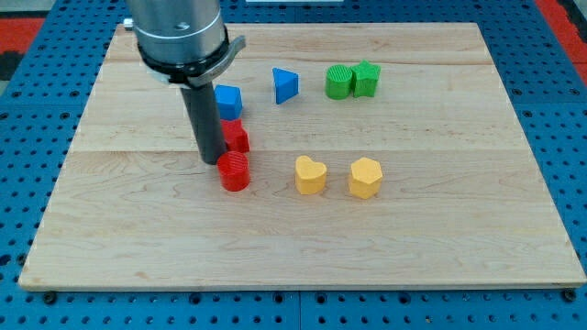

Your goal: Push the red star diagonal to the blue cube

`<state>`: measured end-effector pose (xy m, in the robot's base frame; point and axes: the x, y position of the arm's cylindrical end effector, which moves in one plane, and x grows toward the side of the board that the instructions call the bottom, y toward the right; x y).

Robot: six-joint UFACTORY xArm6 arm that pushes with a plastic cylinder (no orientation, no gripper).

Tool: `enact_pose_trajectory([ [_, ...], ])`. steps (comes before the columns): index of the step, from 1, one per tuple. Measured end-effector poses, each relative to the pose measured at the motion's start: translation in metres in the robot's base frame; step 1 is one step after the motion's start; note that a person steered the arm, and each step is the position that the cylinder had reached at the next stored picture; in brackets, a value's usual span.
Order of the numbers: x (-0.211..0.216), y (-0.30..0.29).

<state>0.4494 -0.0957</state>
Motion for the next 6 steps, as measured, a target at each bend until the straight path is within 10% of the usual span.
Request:
enact_pose_trajectory([
  [4, -0.032, 0.123],
  [6, -0.061, 0.065],
])
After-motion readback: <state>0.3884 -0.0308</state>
